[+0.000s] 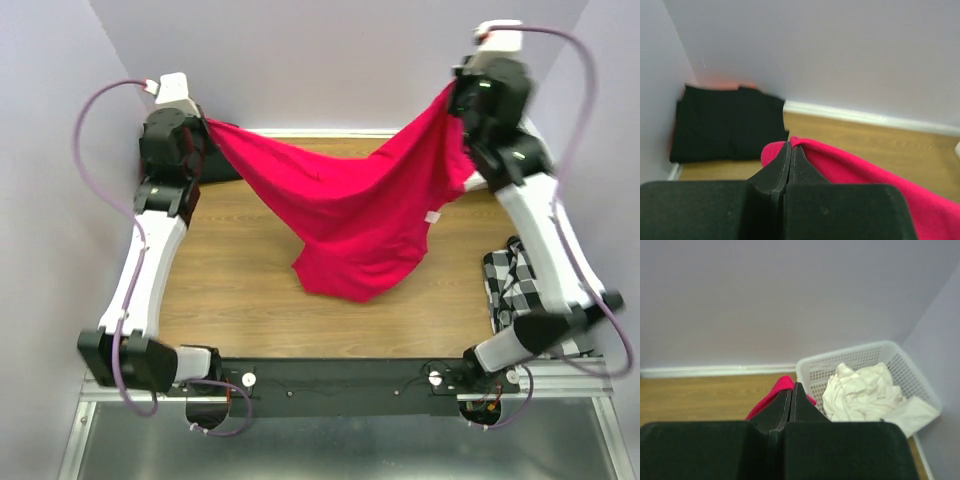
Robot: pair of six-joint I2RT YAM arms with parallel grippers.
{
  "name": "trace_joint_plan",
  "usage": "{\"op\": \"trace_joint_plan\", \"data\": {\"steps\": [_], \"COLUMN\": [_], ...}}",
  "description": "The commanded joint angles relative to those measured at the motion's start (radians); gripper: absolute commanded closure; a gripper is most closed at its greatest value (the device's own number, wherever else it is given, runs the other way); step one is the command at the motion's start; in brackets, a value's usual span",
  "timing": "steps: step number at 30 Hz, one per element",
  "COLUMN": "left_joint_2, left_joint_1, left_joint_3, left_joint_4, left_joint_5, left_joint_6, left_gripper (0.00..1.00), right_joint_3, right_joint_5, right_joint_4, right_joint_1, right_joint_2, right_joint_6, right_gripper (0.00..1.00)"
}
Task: Fold and stack the t-shirts
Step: Flatten out the tshirt
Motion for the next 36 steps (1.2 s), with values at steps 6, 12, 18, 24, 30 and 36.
{"op": "trace_joint_plan", "data": {"steps": [6,12,18,24,30,36], "left_joint_2": [0.197,0.370,0.496,0.541,0.531,0.530], "left_joint_1": [0.005,0.005,0.005,0.005,0.005,0.005], "left_joint_3": [-0.193,-0.106,0.000,0.022,-0.018,-0.025], "left_joint_4": [0.097,0.096,0.083,0.082,0.086,0.090], "left_joint_5": [-0.080,-0.052,0.009,0.012,-0.014,0.024], "left_joint_6": [-0.097,-0.108,-0.094,-0.071,-0.070,-0.096], "left_gripper": [1.00,1.00,1.00,1.00,1.00,1.00], "right_joint_3": [0.022,0.261,0.279,0.151,-0.223,-0.612], "right_joint_5": [-0.078,-0.137,-0.138,-0.092,-0.208,-0.287], "right_joint_4": [0.134,0.134,0.129,0.106,0.051,-0.006], "right_joint_1": [-0.024,-0.024,-0.024,-0.024,0.006,0.127], "right_joint_2": [0.548,0.802,0.843,0.685,0.391,0.205], "right_joint_6": [0.052,0.040,0.061,0.124,0.264,0.414], "right_gripper": [0.99,0.99,0.62,0.23,0.20,0.22]}}
